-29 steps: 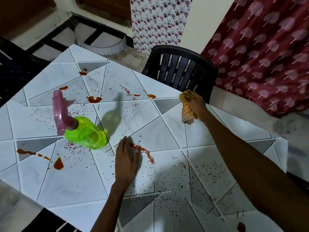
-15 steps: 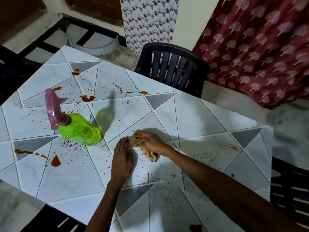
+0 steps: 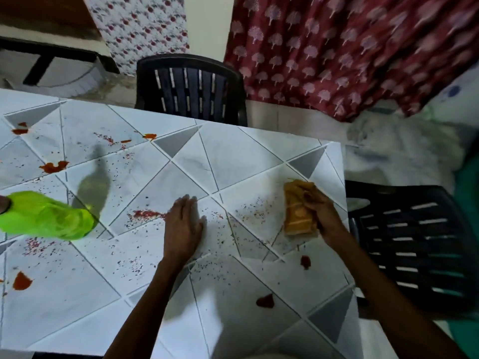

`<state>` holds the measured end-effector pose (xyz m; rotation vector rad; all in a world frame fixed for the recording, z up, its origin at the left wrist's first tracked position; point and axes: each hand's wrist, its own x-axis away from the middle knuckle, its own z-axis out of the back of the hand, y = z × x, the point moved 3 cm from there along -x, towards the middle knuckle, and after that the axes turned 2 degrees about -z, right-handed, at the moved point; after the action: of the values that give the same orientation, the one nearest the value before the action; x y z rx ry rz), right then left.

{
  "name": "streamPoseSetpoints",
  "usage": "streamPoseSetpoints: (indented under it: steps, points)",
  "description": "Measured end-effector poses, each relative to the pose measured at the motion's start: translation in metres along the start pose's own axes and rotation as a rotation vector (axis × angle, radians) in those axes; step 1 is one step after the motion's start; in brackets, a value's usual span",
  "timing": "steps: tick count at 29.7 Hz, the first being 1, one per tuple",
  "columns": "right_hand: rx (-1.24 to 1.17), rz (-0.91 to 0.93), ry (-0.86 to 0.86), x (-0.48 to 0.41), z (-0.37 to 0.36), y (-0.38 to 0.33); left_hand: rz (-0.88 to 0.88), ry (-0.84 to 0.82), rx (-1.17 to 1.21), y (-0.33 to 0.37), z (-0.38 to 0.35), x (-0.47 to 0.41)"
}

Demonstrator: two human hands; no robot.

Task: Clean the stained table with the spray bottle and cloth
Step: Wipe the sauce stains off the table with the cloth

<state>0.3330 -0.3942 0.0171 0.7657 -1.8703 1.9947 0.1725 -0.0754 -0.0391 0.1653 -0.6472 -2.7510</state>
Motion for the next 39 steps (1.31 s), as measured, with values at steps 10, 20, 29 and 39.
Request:
streamPoseSetpoints:
  steps: [10, 20, 29, 39]
  points:
    - [0.289, -0.077, 0.324, -0.036, 0.051, 0.031, 0.040, -0.109, -0.117, -0.015, -0.015, 0.001]
    - [0.571, 0.129, -0.183, -0.025, -0.191, 0.059, -0.019, -0.035, -0.079, -0.061, 0.003, 0.022]
    - [0.396, 0.055, -0.455, 0.018, -0.304, 0.078, 0.031, -0.028, -0.047, -0.088, 0.012, 0.031]
    - [0.122, -0.015, -0.055, 0.025, -0.076, 0.030, 0.028, 0.074, 0.062, -0.066, 0.012, 0.024]
